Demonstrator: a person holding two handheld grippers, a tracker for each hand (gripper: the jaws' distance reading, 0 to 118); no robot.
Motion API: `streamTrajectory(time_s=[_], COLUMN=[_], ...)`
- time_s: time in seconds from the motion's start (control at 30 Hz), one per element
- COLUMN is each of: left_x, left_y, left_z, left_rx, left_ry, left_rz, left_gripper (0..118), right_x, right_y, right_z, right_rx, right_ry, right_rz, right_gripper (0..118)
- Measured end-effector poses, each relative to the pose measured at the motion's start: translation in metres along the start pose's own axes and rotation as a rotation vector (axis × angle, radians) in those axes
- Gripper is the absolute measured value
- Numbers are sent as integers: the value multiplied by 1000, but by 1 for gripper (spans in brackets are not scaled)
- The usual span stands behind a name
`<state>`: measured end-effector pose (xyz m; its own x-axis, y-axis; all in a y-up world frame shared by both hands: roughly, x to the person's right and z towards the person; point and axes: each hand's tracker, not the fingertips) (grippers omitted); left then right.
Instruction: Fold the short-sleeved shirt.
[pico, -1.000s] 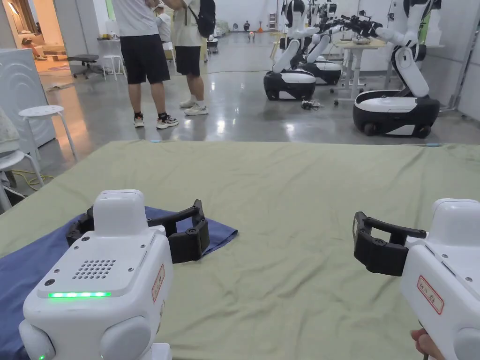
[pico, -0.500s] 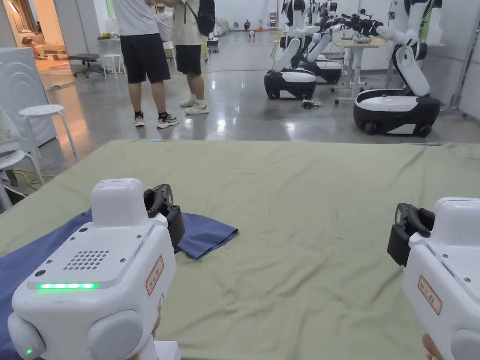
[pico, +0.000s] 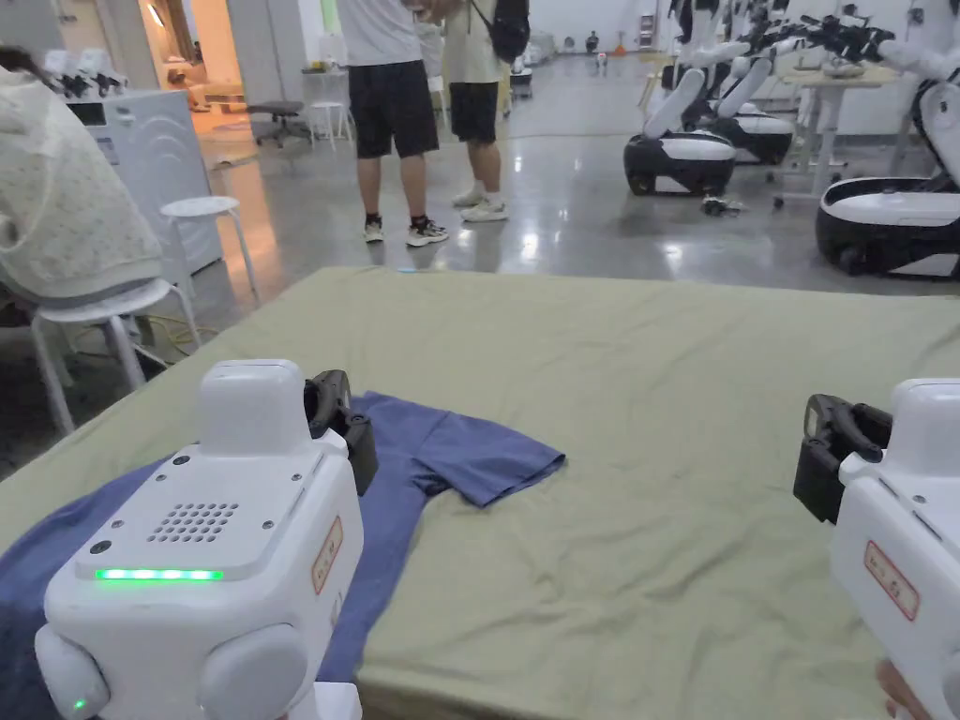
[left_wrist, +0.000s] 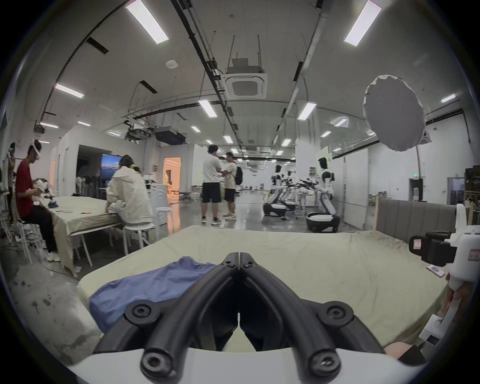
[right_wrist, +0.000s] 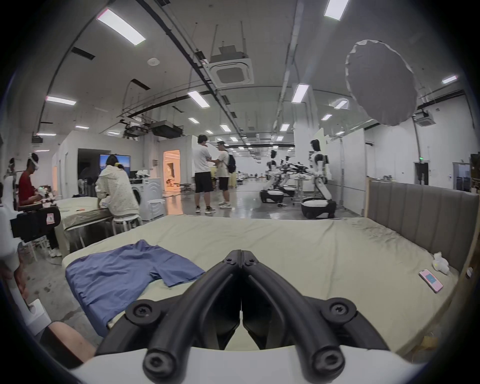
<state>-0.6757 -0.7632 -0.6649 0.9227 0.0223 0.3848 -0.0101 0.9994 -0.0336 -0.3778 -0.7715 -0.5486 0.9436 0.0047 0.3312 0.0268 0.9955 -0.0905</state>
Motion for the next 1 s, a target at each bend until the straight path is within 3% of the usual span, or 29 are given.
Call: streamTrajectory(time_s=[0.23,0.5,0.7,0.87,1.0], left_x=[-51,-98,-114,-115,-108], left_y=[3,13,11,8,15], left_z=[29,61,69,66,57], left_rx=[4,5,1,-27,-65], left_ry=[170,320,369,365,300], left_rz=[-2,31,25,40,136], left_gripper=[0,0,0,0,0], right_x=[-46,-87,-103,-104,-95], right_y=[4,1,6,5,-1], right_z=[-19,-20,-14,-15,-20], right_rx=[-4,7,56,54,27], right_ry=[201,323,365,375,351], right_rz=[5,84,144,144,131], right_gripper=[1,1,1,1,1])
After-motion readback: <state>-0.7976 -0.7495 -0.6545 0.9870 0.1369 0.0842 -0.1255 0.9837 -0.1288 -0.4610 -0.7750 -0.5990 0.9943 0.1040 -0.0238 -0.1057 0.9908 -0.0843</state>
